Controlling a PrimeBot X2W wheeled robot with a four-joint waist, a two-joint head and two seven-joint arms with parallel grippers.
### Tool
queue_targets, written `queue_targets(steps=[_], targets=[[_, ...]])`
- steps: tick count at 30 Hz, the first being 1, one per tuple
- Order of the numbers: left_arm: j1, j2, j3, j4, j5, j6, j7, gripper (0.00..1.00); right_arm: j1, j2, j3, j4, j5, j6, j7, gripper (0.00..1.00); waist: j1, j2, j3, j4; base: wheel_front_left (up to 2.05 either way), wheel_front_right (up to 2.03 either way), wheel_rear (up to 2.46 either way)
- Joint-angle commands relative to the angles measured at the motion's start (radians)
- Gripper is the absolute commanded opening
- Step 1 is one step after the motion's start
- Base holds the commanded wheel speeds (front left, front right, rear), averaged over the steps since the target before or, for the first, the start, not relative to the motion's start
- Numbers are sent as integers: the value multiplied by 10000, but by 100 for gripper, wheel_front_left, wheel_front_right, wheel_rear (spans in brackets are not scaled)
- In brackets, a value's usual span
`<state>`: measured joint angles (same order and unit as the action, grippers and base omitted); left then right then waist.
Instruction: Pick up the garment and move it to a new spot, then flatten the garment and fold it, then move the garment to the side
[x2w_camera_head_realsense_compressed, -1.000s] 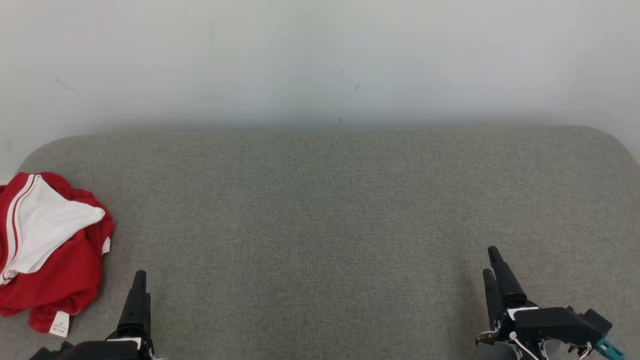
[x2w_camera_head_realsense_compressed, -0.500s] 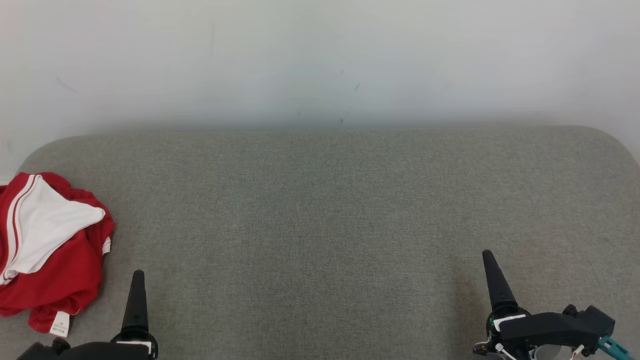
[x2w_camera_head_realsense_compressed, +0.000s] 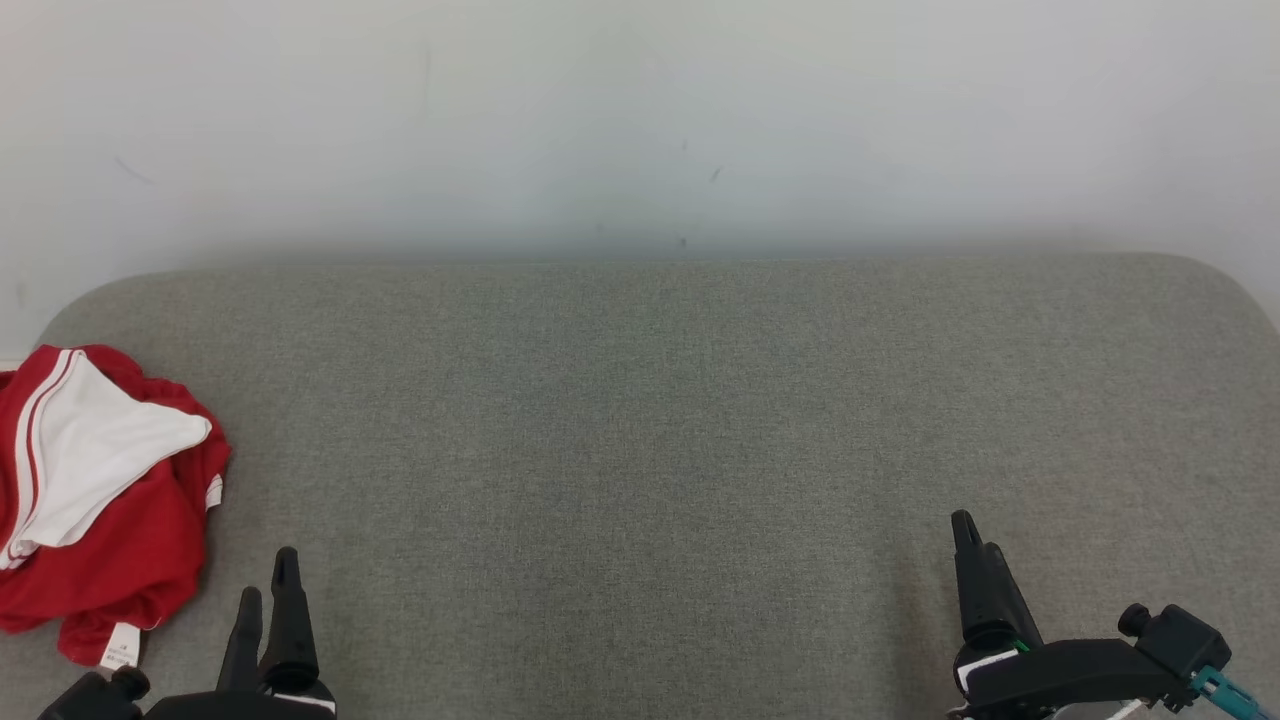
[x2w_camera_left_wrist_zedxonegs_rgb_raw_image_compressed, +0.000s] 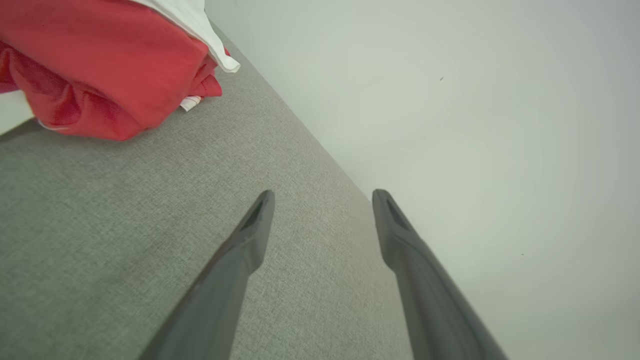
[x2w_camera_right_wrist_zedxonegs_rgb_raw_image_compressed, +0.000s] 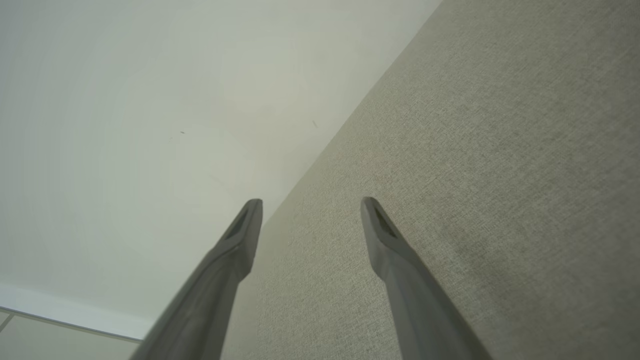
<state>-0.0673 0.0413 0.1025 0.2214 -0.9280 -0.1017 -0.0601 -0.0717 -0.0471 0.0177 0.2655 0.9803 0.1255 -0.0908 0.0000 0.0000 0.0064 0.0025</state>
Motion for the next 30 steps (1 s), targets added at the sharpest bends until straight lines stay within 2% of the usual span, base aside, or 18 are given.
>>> queue_targets(steps=[1, 10, 17, 30], targets=[[-19, 75, -62, -215, 498, 62, -102, 100, -5, -21, 31, -126, -448, 52, -111, 100, 0, 0, 1, 3, 0, 0, 0], [201, 83, -369, -449, 2438, 447, -404, 100, 147, -25, 123, -147, -2074, 57, -372, 100, 0, 0, -19, 9, 0, 0, 0], [381, 88, -544, -604, 3363, 631, -627, 100, 266, -26, 111, -143, -3250, 60, -549, 100, 0, 0, -13, 20, 0, 0, 0], [630, 94, -711, -704, 4808, 646, -971, 100, 490, -30, 115, -107, -4839, 66, -833, 100, 0, 0, -53, 30, 0, 0, 0]])
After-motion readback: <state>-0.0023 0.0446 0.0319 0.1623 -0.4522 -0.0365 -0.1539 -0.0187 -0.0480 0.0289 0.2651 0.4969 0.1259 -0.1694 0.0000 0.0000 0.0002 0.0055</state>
